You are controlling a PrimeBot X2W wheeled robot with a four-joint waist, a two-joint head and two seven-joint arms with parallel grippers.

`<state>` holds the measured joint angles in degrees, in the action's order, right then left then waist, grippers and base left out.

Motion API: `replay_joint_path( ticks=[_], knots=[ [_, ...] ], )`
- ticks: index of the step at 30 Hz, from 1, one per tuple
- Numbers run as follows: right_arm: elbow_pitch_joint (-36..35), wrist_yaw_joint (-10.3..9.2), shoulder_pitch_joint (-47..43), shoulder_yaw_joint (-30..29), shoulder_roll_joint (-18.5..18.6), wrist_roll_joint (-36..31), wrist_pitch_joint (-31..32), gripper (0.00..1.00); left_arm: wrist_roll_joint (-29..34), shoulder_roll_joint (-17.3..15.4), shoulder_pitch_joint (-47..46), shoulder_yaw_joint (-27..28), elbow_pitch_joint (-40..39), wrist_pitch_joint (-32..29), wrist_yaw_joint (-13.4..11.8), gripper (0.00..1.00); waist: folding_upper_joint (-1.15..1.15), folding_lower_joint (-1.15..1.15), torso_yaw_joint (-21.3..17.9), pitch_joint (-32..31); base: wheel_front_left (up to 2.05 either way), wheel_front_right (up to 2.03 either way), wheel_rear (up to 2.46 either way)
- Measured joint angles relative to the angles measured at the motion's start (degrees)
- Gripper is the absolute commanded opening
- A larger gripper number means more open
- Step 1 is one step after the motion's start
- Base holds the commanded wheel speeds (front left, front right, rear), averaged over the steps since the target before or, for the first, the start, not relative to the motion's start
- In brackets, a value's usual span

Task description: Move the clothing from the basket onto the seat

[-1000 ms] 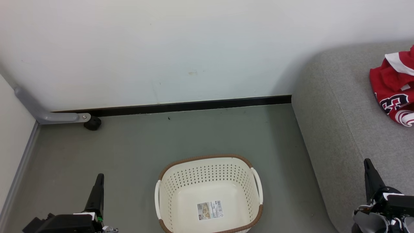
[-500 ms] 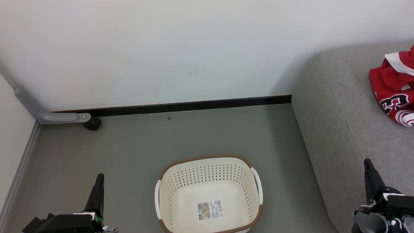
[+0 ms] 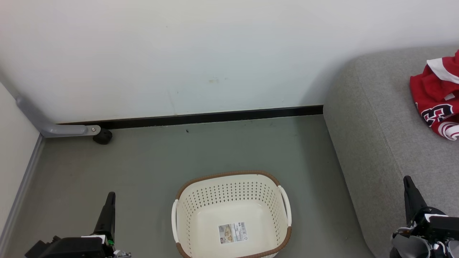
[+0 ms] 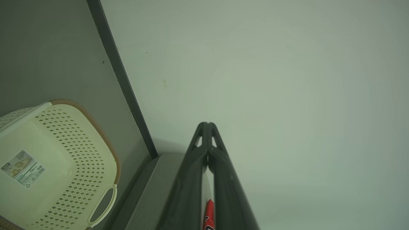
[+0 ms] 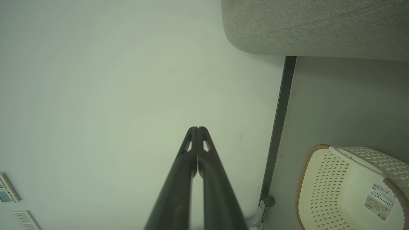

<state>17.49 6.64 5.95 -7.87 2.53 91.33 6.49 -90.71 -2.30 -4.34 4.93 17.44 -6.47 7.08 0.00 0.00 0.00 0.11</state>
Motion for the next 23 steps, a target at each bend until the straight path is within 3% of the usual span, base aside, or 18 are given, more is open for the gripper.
replay_joint_path(
  ticks=[23],
  knots=[
    [0.0, 0.0, 0.0, 0.0, 0.0, 0.0, 0.0, 0.0, 0.0, 0.0, 0.0, 0.0, -0.1, 0.0, 0.0, 0.0, 0.0, 0.0, 0.0, 0.0, 0.0, 0.0, 0.0]
  ],
)
